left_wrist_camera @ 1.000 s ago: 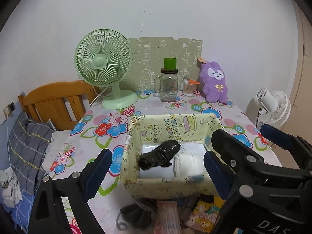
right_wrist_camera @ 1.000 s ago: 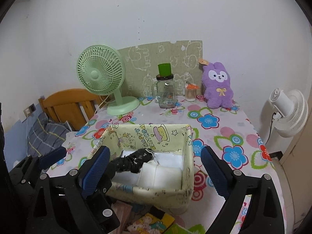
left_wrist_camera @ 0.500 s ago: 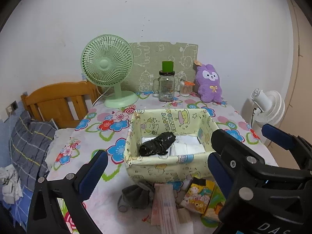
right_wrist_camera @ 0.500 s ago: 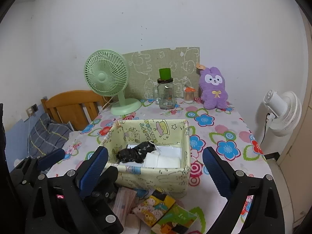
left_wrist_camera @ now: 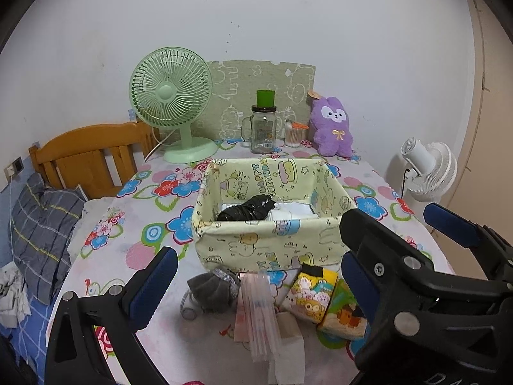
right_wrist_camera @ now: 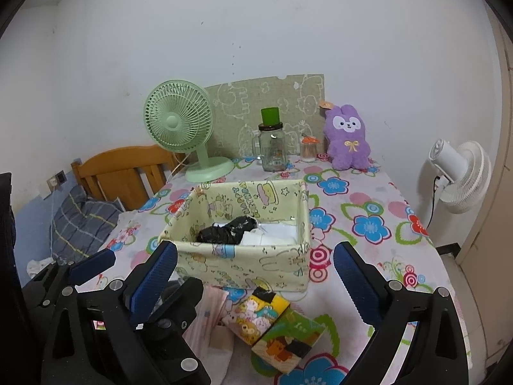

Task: Organize soft objects
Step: 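Withdraw both tools from the basket toward the clear bag and snack packets, then grasp the clear plastic bag with the left tool while the right tool grasps a yellow snack packet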

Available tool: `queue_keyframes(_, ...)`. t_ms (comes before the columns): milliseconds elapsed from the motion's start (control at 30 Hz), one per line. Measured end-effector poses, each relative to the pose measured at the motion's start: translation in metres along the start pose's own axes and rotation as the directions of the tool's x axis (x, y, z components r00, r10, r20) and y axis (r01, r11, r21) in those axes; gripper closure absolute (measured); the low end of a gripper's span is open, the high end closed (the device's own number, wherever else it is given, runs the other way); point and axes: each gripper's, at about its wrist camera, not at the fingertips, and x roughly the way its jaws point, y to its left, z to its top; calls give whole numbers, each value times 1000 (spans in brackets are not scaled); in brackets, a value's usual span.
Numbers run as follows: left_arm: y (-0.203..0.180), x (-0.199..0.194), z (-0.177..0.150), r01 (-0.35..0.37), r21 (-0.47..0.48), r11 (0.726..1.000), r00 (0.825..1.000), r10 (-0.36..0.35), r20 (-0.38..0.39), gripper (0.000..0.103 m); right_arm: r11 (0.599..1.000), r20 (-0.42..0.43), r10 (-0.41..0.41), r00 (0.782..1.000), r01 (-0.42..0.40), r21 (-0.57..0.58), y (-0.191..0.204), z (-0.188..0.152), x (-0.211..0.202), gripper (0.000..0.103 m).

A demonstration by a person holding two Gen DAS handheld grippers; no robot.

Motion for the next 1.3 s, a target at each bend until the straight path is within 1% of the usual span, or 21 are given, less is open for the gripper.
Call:
queue_keyframes(233,0,3,-15,14,-13,1000,1000,-14,-19,2,1000,12,0,1000,0,7,-2,-15,-4,4)
queue_keyframes(433,-2,8,-29,4,-3,1000,1000,-4,-21,2,1000,0,7,1000,-7,8,-5,-30,-1,4)
queue_keyframes(700,-3,26,-46,28,-9,1000,997,-28,-69,3,1000,-30,-7,1000,7,2,-10,-48,9,4)
queue_keyframes(767,-4,32,-50,43,-10,999,996,-44,-82,2,1000,-35,-6,999,6,2,-11,-52,12,4)
queue_keyframes(833,-5,36,-53,44,-9,999,995,-45,-93,3,1000,-43,-2,999,2,1,-11,-55,15,4)
queue_keyframes(900,-6,39,-56,39,-5,999,995,-40,-95,3,1000,-52,-1,999,1,-3,-11,-59,19,4)
queue_keyframes(1033,-6,41,-62,59,-4,998,996,-59,-72,3,1000,-66,6,998,-5,4,-11,-65,27,4)
queue_keyframes(1100,-6,43,-65,55,-6,998,996,-55,-64,3,1000,-77,11,997,-10,10,-12,-68,31,4)
queue_keyframes(1200,-7,48,-69,28,12,1000,995,-27,-93,3,1000,-93,7,996,-5,16,-13,-73,36,4)
queue_keyframes(1300,-8,52,-72,-3,32,999,995,6,-101,3,1000,-116,7,993,-3,30,-15,-79,42,4)
